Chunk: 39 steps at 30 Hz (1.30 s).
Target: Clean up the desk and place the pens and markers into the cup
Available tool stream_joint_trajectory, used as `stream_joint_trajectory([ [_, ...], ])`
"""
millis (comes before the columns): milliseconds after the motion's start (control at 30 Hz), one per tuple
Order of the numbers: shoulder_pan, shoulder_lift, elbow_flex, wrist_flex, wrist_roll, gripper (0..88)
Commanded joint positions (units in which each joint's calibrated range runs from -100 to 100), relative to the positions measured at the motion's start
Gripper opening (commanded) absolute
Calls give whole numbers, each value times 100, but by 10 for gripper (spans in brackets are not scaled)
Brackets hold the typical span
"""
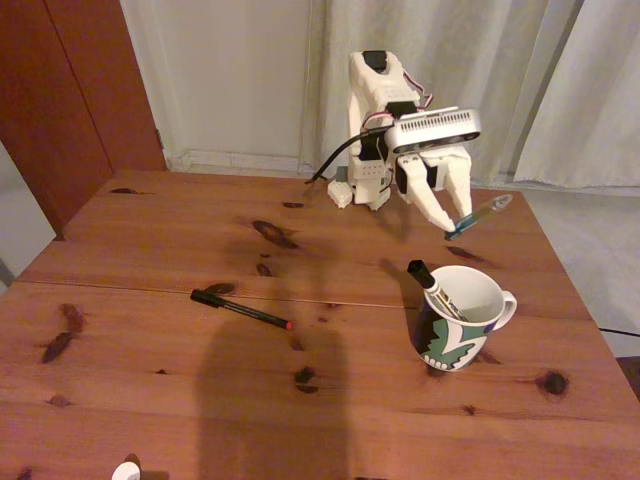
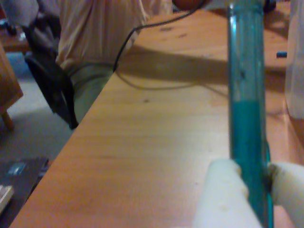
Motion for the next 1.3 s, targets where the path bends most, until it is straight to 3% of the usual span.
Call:
stream_joint_trajectory([
  [0,-2,147,-40,-612,17,7],
  [600,-74,1694,-40,-2247,43,7],
  [1267,-115,2050,339,-2513,22,12],
])
